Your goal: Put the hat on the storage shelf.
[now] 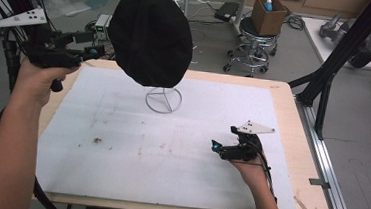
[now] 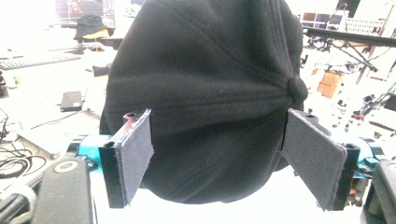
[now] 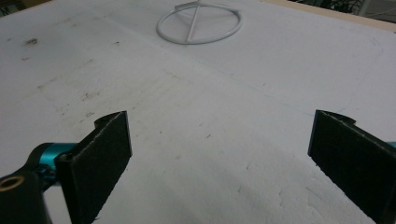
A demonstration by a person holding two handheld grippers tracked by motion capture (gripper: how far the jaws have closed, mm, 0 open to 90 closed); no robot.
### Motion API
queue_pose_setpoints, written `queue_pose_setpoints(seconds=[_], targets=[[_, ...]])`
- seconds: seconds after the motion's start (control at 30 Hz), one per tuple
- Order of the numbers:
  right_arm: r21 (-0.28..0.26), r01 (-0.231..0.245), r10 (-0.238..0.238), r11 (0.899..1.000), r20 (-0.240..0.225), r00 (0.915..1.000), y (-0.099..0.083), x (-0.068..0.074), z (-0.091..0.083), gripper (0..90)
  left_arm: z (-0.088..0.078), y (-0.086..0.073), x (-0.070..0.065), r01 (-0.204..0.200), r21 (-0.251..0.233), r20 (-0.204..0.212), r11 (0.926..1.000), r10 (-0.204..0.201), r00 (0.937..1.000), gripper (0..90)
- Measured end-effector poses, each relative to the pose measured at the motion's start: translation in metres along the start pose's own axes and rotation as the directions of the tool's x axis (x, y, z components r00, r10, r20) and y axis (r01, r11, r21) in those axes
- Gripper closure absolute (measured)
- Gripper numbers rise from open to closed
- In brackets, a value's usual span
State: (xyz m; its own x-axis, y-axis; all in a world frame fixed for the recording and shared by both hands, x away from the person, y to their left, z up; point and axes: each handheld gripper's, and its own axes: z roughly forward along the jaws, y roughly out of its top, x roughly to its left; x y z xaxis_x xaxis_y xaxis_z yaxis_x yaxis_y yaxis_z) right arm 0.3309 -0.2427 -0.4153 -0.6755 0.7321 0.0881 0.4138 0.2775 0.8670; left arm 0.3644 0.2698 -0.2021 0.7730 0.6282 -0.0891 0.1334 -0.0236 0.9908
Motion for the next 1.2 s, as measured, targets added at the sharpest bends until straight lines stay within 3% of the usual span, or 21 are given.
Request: queue_pose_setpoints(seconds=[0.23,0.97,1.2], targets=[[-0.001,0.004,-0.004,1.000,0.000,1.0000,0.000,0.000,0.000,5.2,-0.003,-0.026,-0.006,-0.013,0.022,-0.002,0.9997,0.013,0.9999,23.6],[0.004,-0.003,0.003,1.000,0.009,1.0000,-0.001,-0.003,-0.002,5.2,0.009,-0.135,-0.008,0.095,0.057,-0.008,0.9938,-0.095,0.9954,21.6],[0.011,-0.007,0.006,1.000,0.012,0.9999,-0.002,-0.005,-0.001,5.2,0.017,-0.160,-0.015,0.063,0.105,-0.004,0.9925,-0.062,0.9980,18.8]])
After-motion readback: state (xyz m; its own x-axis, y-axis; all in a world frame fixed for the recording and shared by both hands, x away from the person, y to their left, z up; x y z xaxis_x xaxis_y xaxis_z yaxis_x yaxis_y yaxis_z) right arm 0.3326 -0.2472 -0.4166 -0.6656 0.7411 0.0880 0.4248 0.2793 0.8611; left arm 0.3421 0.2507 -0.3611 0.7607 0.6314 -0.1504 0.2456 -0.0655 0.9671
